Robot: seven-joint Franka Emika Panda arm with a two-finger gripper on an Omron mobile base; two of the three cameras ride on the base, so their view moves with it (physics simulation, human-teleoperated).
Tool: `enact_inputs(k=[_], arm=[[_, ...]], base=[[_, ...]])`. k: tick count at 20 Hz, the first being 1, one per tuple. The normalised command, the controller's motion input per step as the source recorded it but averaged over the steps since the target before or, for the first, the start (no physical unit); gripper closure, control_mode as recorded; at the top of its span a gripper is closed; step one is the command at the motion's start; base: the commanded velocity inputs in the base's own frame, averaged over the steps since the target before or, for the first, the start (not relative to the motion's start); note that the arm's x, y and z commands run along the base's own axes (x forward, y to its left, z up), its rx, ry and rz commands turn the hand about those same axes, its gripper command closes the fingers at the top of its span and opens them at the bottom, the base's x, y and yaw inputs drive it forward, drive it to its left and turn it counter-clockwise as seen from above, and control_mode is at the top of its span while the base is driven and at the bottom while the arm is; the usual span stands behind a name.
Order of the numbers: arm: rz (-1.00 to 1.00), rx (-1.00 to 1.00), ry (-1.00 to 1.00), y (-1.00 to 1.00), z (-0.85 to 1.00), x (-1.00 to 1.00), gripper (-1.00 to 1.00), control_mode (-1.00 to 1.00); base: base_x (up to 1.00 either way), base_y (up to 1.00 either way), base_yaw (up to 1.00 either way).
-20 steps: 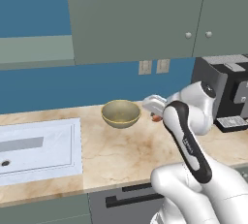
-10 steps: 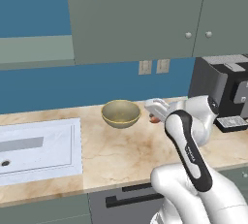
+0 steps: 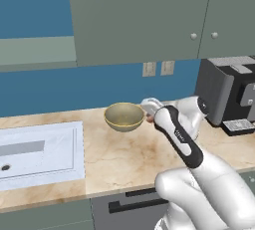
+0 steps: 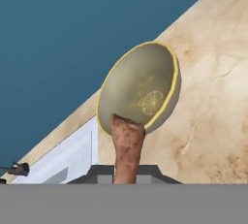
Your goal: Pick the squashs from the sink and place them in one bowl. Place the mushroom in the other bowl. Then turn off the sink faucet.
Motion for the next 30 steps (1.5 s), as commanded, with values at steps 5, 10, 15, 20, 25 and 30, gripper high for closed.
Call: enact_inputs(k=[5,10,15,20,25,30], arm=[[0.0,0.0,0.09,0.16,-0.08,0.74,1.0,-1.0],[0.0,0.0,0.02,0.16,-0.11,0.62,1.0,-1.0],[0.0,0.0,0.0,0.01,-0.2,0.14,1.0,-1.0],[0.0,0.0,0.0,0.0,-0.29,0.11,1.0,-1.0],[-0.01,0.0,0.0,0.07,0.0,0.36,1.0,-1.0],[-0.05,0.0,0.0,0.3,-0.08,0.54,1.0,-1.0]], base=[[0.0,0.0,0.0],[0.0,0.0,0.0],[0.0,0.0,0.0],[0.0,0.0,0.0],[0.0,0.0,0.0],[0.0,0.0,0.0]])
